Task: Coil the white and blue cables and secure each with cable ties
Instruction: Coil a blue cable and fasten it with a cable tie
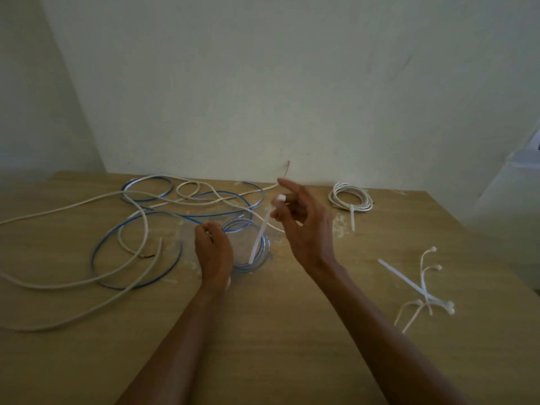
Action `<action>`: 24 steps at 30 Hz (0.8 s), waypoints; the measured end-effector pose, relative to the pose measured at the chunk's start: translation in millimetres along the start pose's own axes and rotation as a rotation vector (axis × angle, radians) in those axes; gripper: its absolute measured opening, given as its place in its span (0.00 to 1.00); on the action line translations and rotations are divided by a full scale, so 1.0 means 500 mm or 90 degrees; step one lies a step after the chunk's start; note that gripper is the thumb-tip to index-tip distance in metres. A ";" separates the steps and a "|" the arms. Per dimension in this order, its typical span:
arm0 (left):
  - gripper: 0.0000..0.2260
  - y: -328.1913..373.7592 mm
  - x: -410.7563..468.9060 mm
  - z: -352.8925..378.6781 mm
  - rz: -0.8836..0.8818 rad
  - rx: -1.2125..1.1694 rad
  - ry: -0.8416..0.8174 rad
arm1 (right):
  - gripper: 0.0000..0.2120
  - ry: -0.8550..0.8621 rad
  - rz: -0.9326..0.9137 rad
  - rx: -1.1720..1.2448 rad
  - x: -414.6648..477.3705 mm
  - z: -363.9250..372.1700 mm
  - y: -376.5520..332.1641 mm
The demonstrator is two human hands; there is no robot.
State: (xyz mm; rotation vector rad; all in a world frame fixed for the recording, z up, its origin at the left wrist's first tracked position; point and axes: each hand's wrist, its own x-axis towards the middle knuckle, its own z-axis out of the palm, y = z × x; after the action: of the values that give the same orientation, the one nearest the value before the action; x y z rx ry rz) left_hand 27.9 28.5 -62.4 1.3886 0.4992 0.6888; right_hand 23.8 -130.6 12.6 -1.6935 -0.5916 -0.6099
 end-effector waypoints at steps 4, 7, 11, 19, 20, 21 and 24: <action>0.09 0.008 -0.004 0.002 0.015 0.021 0.037 | 0.08 0.001 0.002 -0.070 -0.035 0.005 0.052; 0.07 0.002 -0.003 0.002 0.050 0.028 0.053 | 0.04 -0.028 -0.062 -0.142 -0.053 0.003 0.065; 0.06 0.000 0.000 -0.001 0.093 0.047 0.071 | 0.04 -0.029 -0.078 -0.179 -0.056 -0.011 0.074; 0.04 0.016 0.001 -0.011 0.146 0.030 0.096 | 0.09 -0.030 0.002 -0.180 -0.058 -0.033 0.080; 0.05 0.019 0.000 -0.013 0.145 0.028 0.090 | 0.10 -0.030 0.015 -0.161 -0.060 -0.031 0.079; 0.05 0.019 -0.001 -0.012 0.143 0.028 0.076 | 0.10 -0.028 0.027 -0.137 -0.063 -0.028 0.077; 0.05 0.025 -0.020 0.001 0.118 0.026 -0.003 | 0.11 -0.036 0.042 -0.083 -0.079 -0.004 0.072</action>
State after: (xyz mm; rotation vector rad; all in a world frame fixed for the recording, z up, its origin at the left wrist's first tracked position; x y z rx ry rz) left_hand 19.5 21.7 -50.6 1.4873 0.3845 0.8288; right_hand 19.0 -142.0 -39.4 -1.8500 -0.5436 -0.5640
